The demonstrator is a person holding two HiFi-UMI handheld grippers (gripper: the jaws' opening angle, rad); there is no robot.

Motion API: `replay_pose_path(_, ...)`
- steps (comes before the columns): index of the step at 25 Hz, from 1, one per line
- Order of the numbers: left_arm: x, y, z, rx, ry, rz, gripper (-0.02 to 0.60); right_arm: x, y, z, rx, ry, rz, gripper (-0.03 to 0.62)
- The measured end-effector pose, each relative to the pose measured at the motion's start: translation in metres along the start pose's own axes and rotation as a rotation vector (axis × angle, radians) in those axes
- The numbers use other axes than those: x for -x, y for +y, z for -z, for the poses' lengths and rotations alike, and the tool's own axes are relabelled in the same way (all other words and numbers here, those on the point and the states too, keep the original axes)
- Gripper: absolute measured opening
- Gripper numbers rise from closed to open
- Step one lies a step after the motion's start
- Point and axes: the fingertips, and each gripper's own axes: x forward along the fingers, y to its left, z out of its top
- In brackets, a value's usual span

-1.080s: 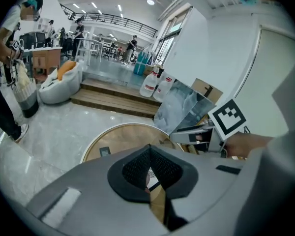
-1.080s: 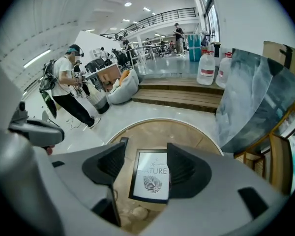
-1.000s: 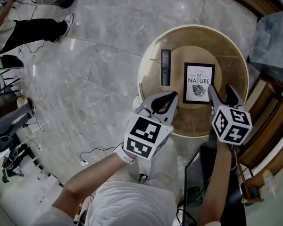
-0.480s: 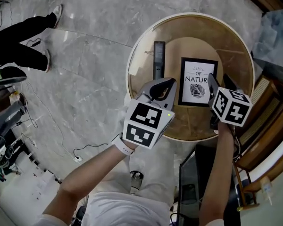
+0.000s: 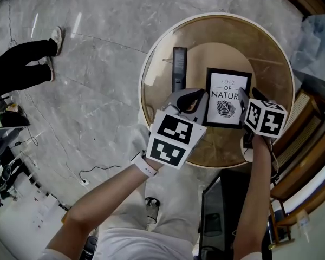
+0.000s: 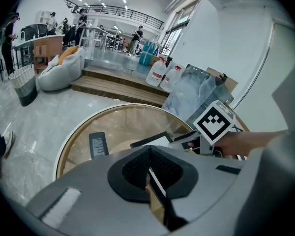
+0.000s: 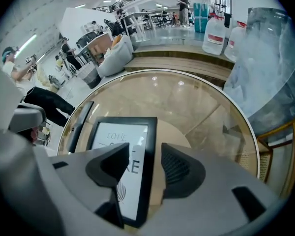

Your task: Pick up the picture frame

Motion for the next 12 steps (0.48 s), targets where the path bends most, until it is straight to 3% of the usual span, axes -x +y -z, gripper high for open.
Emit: replay_pose_path(12,-0.001,0.000,0.020,-0.024,0.038,0.002,-0.008,-0.010,-0.004,0.010,0.032,0.061,0.009,0.192)
